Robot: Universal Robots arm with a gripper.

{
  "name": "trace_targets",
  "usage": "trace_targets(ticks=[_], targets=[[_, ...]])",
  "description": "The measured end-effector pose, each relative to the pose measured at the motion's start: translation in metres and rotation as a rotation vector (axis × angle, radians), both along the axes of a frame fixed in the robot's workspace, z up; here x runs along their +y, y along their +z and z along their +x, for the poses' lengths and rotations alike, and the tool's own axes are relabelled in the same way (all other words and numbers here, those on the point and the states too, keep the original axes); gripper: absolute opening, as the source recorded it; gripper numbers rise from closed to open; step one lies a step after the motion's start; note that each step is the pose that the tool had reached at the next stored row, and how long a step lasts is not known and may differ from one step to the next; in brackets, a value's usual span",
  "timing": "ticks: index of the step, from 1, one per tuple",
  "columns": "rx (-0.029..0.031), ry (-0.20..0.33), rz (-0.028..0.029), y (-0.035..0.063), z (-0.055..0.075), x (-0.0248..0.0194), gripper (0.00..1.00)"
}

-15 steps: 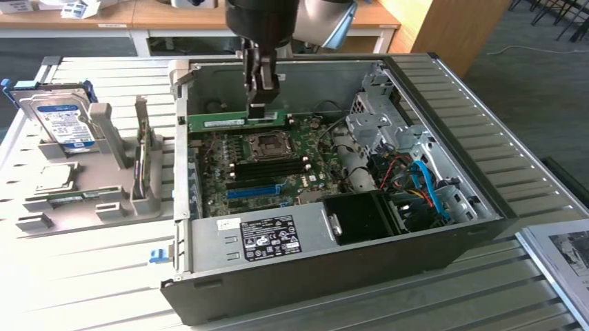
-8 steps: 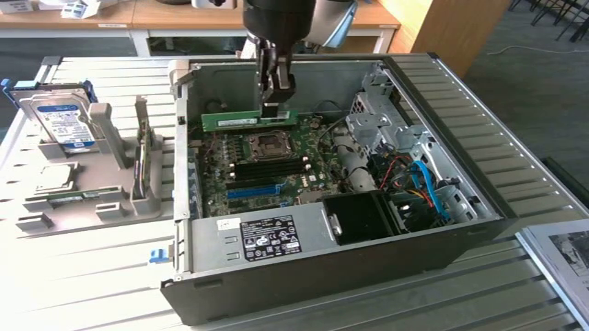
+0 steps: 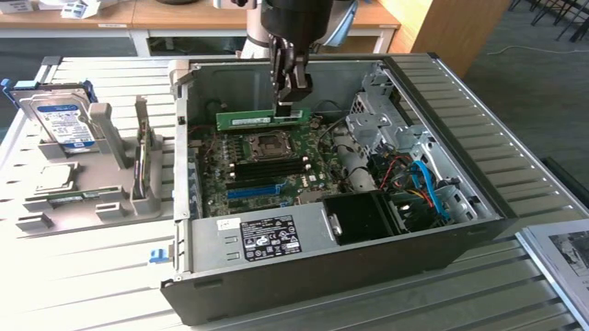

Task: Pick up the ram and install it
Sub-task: 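Pick up the ram and move it above insertion slot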

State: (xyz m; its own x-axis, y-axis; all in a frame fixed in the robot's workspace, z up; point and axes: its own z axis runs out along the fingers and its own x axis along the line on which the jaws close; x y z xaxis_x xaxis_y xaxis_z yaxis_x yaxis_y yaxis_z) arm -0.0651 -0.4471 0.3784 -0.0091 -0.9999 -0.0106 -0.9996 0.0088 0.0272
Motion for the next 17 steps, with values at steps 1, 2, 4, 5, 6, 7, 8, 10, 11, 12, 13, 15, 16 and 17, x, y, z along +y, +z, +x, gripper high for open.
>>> trace_targets(ticks=[1,2,4,5,6,7,8,10,11,12,13,15,16,17], targets=[[0.0000,0.000,0.0000,0.0000,0.0017,0.0000,0.12],[0.0000,0.000,0.0000,0.0000,0.0029,0.0000,0.12],[0.0000,0.000,0.0001,0.0000,0.0033,0.0000,0.12],[0.0000,0.000,0.0001,0.0000,0.0033,0.0000,0.12],[0.0000,0.000,0.0001,0.0000,0.0034,0.0000,0.12],[0.0000,0.000,0.0000,0.0000,0.0034,0.0000,0.12],[0.0000,-0.001,0.0000,0.0000,0.0034,0.0000,0.12],[0.0000,-0.010,0.0001,-0.0001,0.0035,0.0001,0.12],[-0.0001,-0.015,0.0001,-0.0001,0.0036,0.0000,0.12],[-0.0001,-0.020,0.0001,-0.0001,0.0037,0.0000,0.12],[-0.0001,-0.023,0.0001,-0.0001,0.0039,0.0000,0.12],[0.0000,-0.023,0.0001,0.0000,0.0039,0.0000,0.12],[-0.0001,-0.023,0.0001,0.0000,0.0039,0.0000,0.12],[0.0000,-0.023,0.0001,0.0000,0.0039,0.0000,0.12]])
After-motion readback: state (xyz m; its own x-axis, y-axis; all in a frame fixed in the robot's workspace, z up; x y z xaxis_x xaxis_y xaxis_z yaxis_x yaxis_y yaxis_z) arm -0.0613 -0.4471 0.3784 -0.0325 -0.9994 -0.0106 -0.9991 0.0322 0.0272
